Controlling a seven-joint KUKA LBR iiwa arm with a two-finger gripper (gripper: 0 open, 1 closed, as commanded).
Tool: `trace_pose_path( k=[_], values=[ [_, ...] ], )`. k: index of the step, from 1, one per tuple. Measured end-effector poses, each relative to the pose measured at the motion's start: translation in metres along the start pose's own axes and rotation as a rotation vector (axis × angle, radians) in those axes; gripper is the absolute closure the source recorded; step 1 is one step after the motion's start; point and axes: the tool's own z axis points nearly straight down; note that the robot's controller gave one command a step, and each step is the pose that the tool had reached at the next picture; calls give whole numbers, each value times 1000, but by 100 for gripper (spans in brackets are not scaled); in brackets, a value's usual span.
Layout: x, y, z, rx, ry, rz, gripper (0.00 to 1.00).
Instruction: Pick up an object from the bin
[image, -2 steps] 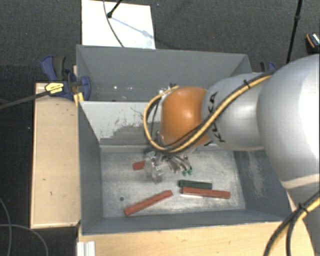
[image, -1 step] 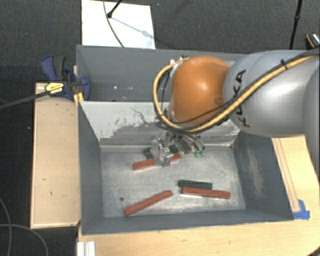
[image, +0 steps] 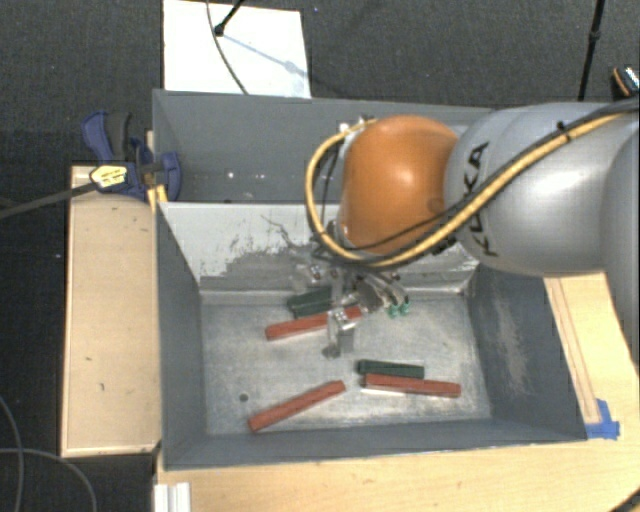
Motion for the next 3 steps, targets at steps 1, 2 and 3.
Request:
trace_pose_path(
  k=[1, 2, 3],
  values=[
    [20, -21, 112, 0, 5, 167, 0],
    [-18, -27, 110, 0, -4, 222, 0],
    [-19, -27, 107, 0, -8, 223, 100]
  ],
)
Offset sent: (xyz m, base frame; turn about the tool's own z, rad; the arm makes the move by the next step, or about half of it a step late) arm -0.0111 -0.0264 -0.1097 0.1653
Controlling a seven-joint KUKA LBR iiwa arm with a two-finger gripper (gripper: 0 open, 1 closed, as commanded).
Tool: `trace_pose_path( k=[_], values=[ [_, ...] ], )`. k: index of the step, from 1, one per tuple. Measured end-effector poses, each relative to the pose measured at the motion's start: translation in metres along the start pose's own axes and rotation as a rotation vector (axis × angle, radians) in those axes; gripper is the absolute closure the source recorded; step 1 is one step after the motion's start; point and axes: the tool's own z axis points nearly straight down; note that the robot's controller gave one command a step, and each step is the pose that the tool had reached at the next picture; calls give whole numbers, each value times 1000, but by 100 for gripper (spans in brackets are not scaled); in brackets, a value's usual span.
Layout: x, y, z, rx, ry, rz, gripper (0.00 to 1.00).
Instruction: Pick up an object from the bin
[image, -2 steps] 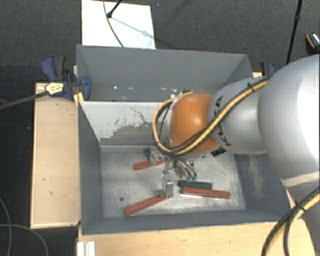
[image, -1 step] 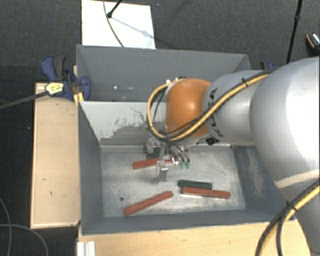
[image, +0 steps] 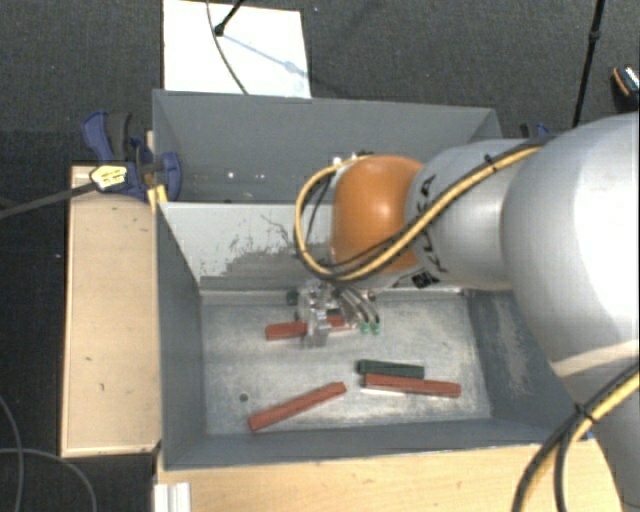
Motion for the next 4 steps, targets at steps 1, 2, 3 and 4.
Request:
trace_pose_path(
  k=[1, 2, 3, 4],
  values=[
    [-1, 11, -124, 1, -1, -19, 100],
    [1, 11, -119, 2, 8, -19, 0],
    [30, -22, 0, 3, 16, -7, 0],
    [5, -111, 3, 6, 4, 110, 0]
  ],
)
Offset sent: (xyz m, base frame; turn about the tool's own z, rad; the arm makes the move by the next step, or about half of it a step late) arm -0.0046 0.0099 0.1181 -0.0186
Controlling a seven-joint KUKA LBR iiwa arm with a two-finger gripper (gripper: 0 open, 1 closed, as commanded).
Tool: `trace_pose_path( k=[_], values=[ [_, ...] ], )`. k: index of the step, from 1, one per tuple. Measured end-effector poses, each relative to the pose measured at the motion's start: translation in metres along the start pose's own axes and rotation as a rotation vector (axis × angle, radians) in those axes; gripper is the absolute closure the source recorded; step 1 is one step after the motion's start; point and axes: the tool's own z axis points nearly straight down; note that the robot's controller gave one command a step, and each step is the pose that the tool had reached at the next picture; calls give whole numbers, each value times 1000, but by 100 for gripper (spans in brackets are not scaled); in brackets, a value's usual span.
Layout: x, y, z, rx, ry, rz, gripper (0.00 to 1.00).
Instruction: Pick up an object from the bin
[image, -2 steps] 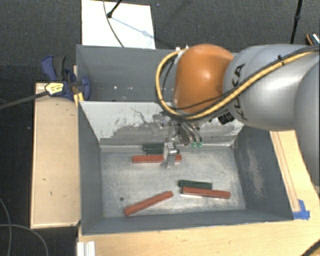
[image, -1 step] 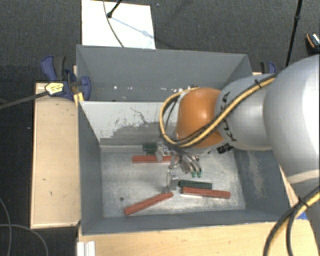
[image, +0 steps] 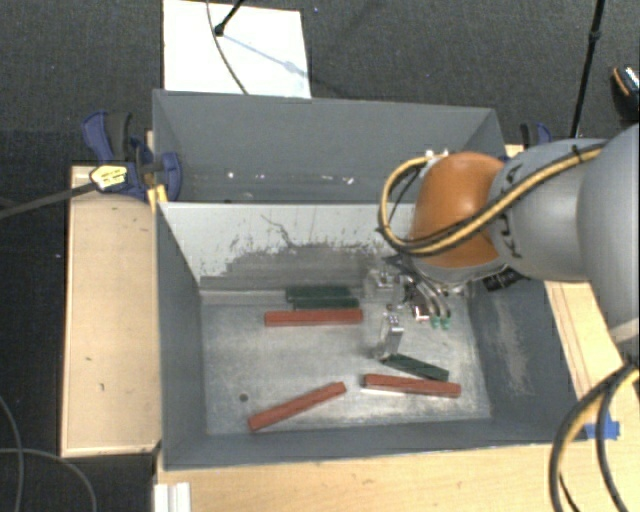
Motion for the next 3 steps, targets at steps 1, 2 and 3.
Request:
trace_pose_path(
  k=[1, 2, 3],
  values=[
    [97, 57, -3, -5, -9, -370, 0],
    [85, 169, -1, -9, 1, -323, 0],
    [85, 163, 0, -5, 4, -315, 100]
  ],
)
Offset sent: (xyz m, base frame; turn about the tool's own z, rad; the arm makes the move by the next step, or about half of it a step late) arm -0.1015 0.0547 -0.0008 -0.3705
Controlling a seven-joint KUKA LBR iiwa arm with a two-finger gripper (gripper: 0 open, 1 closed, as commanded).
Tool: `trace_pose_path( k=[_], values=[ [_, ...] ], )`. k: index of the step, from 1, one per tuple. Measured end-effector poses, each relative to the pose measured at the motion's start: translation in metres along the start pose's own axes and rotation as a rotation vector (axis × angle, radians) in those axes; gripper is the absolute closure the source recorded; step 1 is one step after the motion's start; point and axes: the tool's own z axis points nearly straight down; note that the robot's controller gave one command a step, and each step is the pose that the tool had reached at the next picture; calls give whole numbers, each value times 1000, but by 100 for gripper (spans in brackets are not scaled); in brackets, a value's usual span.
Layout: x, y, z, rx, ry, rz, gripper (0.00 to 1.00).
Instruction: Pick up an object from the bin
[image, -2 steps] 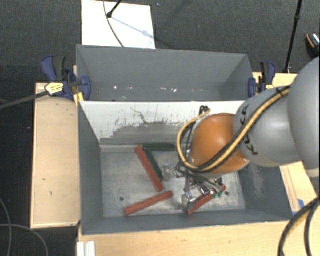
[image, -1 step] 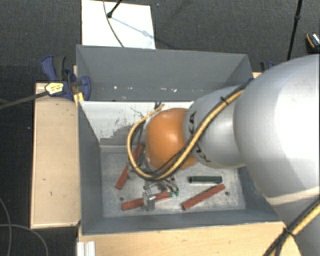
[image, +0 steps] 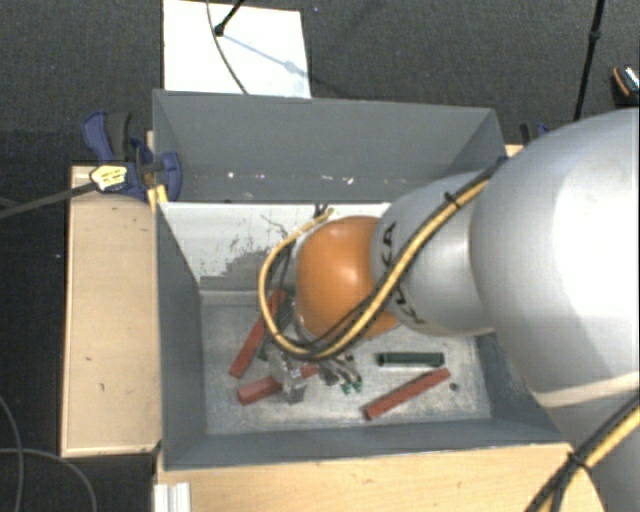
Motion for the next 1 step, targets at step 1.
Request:
trace_pose_path(
  k=[1],
  values=[
    [-10, 56, 0, 0, -1, 11, 100]
  ],
)
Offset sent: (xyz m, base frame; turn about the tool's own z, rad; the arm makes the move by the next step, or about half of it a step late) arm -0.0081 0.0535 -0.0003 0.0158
